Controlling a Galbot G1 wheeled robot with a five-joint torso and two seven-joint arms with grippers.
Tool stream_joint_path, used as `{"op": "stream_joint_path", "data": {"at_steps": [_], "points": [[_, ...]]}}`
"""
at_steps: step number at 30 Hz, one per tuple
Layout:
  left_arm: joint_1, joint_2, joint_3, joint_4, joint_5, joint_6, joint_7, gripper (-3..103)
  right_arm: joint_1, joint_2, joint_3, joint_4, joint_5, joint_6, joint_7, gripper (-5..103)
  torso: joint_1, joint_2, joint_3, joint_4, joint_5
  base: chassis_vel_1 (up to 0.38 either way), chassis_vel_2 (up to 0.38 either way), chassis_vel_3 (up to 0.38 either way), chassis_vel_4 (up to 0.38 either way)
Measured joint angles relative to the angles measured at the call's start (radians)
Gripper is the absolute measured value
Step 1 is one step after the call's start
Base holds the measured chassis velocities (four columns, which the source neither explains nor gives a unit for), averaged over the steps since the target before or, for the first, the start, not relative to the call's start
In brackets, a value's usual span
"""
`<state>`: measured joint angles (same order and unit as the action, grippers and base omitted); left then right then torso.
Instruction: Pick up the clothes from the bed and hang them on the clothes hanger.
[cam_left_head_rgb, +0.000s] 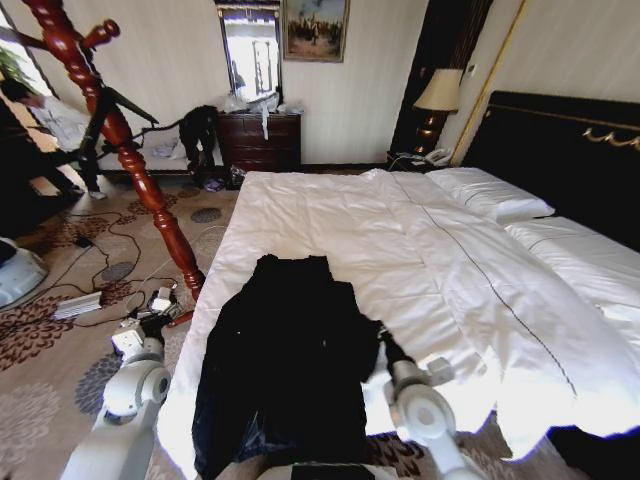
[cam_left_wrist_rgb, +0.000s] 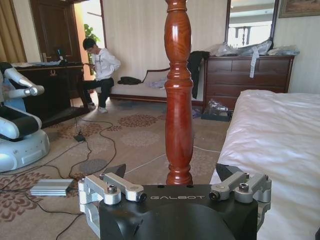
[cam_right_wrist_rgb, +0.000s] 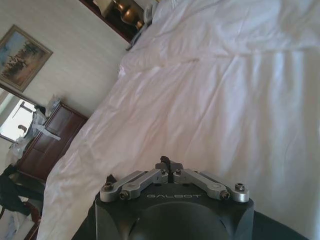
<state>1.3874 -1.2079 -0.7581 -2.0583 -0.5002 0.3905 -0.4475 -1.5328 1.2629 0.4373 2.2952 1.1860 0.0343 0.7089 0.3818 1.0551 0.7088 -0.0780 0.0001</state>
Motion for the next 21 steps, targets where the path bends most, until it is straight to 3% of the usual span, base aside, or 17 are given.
{"op": "stream_joint_path", "data": {"at_steps": [10, 12, 14, 17, 21], "points": [[0.008, -0.009, 0.005, -0.008, 0.000, 0.000, 0.000, 100, -0.034, -0.117, 0.096, 0.059, -0.052, -0.055, 0.032, 0, 0.000, 0.000, 0.000, -0.0001, 0.0001, 0.000, 0.000, 0.000, 0.000], [0.011, 0.000, 0.001, -0.008, -0.002, 0.000, -0.001, 100, -0.020, -0.206, 0.126, 0.052, -0.027, -0.079, 0.059, 0, 0.000, 0.000, 0.000, -0.0002, 0.0000, 0.000, 0.000, 0.000, 0.000], [0.011, 0.001, 0.001, -0.008, -0.003, 0.000, -0.001, 100, -0.013, -0.223, 0.129, 0.045, -0.023, -0.081, 0.062, 0, 0.000, 0.000, 0.000, 0.0000, -0.0002, 0.000, 0.000, 0.000, 0.000], [0.017, 0.009, 0.002, -0.008, -0.005, -0.001, -0.001, 100, 0.088, -0.329, 0.128, -0.039, 0.041, -0.093, 0.078, 0, 0.000, 0.000, 0.000, 0.0000, 0.0001, 0.000, 0.000, 0.000, 0.000], [0.023, 0.013, 0.005, -0.013, -0.006, -0.002, 0.000, 100, 0.218, -0.398, 0.101, -0.112, 0.109, -0.113, 0.088, 0, 0.000, 0.000, 0.000, 0.0003, 0.0000, 0.000, 0.000, 0.000, 0.000]]}}
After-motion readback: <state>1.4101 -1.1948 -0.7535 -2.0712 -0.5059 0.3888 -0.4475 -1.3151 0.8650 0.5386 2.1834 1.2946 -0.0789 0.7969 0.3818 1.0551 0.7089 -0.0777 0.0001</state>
